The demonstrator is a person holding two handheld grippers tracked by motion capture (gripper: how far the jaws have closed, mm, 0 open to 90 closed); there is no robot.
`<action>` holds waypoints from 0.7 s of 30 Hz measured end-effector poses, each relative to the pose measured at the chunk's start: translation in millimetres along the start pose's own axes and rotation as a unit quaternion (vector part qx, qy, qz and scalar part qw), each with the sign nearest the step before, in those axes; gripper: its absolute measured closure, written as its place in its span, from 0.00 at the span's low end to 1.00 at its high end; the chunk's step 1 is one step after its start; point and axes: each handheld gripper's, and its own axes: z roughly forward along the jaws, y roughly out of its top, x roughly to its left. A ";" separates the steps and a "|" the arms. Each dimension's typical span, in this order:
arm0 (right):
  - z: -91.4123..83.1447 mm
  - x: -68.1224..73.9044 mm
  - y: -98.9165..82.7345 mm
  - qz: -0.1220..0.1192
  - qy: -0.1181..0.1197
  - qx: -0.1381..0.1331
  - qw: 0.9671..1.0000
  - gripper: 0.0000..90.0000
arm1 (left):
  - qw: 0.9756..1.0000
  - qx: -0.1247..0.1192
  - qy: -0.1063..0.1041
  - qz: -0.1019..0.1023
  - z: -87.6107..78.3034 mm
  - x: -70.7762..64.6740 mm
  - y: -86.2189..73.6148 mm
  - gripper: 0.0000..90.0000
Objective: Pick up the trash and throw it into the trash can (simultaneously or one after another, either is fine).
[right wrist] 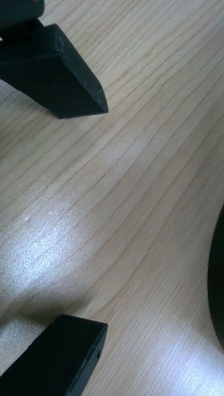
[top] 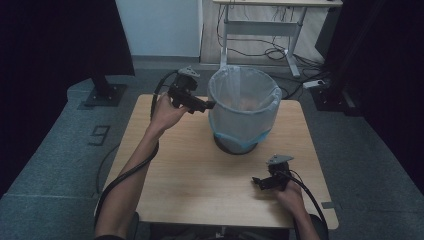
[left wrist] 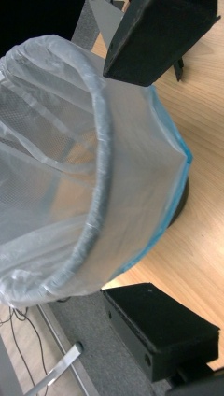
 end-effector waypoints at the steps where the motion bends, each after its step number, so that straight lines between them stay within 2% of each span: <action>1: 0.0 0.0 0.0 0.000 0.000 0.000 1.000 0.00 | 1.000 0.000 0.001 -0.001 -1.5 1.1 -2.1 0.00; 12: 0.0 0.0 0.0 0.000 0.000 0.000 1.000 0.00 | 1.000 -0.005 0.017 -0.011 -20.6 13.2 -27.7 0.00; 21: 0.0 0.0 0.0 0.000 0.000 0.000 1.000 0.00 | 0.999 -0.019 0.026 -0.027 -40.0 23.7 -54.3 0.00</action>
